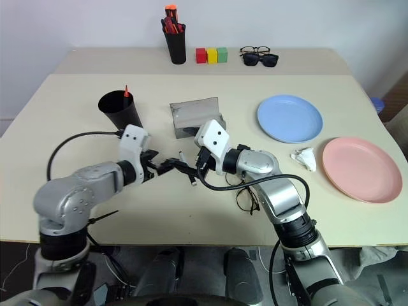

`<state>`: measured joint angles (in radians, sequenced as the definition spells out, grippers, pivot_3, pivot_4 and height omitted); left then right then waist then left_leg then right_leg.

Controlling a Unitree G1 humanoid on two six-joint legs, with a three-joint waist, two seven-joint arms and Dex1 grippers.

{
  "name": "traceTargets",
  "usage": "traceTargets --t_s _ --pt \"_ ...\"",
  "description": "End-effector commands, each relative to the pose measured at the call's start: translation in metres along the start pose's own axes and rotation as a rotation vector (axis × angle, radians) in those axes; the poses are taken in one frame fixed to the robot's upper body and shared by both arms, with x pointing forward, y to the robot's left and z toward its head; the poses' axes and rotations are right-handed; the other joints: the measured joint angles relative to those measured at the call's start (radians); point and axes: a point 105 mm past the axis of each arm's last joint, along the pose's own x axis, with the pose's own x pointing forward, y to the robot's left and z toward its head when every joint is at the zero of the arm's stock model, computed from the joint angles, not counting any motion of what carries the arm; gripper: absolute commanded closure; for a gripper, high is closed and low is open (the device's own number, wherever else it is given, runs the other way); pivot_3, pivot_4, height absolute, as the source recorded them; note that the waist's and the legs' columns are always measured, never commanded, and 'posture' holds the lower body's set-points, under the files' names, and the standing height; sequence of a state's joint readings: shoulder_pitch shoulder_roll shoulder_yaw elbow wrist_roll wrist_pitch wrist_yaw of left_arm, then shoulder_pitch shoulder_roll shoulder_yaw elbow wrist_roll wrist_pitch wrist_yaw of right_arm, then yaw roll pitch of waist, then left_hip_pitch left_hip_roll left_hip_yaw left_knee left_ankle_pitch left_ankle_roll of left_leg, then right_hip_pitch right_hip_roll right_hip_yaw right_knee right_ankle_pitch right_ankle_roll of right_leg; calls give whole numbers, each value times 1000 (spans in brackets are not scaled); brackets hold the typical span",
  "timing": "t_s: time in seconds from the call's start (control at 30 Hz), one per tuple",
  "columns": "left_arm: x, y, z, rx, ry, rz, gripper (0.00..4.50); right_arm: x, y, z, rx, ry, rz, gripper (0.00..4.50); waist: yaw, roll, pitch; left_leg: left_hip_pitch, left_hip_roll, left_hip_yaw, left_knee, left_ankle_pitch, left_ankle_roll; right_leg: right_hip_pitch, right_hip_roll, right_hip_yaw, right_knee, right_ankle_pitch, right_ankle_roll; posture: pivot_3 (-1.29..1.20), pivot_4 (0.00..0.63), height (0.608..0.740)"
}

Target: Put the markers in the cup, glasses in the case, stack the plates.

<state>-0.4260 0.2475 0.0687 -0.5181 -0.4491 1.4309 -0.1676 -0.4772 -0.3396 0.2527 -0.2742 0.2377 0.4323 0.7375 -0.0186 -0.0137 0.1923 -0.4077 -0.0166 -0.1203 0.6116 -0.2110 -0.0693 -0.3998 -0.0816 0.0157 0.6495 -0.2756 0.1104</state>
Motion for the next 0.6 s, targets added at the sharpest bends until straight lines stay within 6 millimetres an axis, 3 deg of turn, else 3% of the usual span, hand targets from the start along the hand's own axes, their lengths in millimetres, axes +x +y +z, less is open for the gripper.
traceTargets --t_s 0.03,0.37,0.6 --pt "2 2 1 -17 32 82 87 0 2 13 -38 -46 -4 0 -3 0 0 0 0 0 0 0 0 0 0 0 0 0 0 0 150 740" --pt "26 -10 10 -149 72 130 87 1 1 12 -35 -43 -7 0 2 0 0 0 0 0 0 0 0 0 0 0 0 0 0 0 150 740" --pt "38 -19 9 -132 131 165 87 2 3 12 -29 -49 -7 0 2 0 0 0 0 0 0 0 0 0 0 0 0 0 0 0 150 740"
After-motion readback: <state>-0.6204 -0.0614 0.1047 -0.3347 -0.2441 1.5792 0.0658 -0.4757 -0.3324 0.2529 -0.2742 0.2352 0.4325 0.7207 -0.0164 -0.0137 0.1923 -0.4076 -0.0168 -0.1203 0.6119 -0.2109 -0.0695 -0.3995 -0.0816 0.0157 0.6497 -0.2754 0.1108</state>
